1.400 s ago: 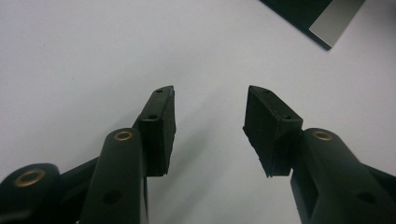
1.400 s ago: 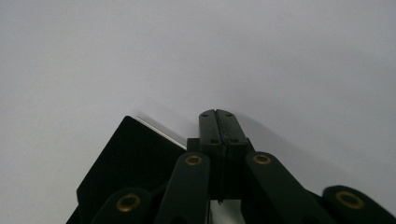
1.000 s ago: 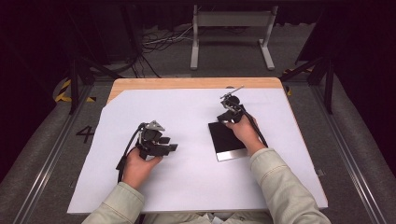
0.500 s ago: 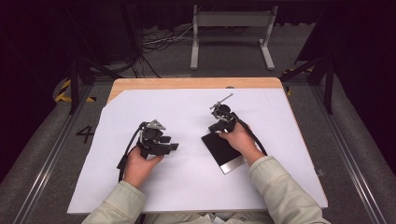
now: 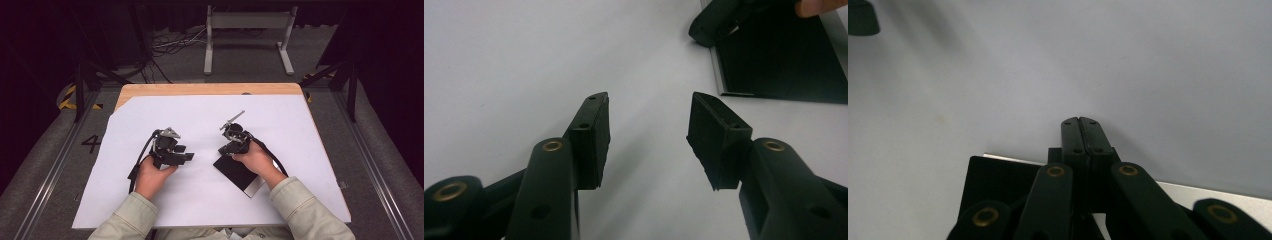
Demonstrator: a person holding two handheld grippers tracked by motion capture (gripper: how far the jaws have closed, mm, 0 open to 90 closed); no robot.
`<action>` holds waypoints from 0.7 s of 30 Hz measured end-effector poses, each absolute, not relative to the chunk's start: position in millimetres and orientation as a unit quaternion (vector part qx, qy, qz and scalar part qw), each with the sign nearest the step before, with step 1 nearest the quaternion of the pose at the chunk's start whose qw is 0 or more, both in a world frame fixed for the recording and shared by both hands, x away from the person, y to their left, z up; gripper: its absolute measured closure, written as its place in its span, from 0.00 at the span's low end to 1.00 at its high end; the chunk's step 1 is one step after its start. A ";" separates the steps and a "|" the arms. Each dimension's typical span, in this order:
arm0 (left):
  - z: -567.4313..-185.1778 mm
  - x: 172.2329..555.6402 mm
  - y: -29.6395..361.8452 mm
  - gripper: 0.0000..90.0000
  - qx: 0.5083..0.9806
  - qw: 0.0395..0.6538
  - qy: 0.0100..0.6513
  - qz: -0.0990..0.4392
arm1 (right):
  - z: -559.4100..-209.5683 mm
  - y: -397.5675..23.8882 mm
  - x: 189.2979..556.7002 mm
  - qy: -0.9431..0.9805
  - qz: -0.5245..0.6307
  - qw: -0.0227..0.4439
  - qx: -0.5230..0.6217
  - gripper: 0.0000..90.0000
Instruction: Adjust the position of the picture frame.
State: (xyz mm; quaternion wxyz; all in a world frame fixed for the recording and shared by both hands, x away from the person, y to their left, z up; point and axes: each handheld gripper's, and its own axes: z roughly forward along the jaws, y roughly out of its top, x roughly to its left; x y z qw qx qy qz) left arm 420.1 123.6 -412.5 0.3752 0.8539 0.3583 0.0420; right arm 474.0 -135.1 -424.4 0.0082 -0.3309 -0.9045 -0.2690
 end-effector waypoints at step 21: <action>-412.4 420.7 122.1 0.57 0.853 0.379 0.357 0.039 | -399.5 -158.8 448.0 -0.897 -0.307 -0.044 -0.316 1.00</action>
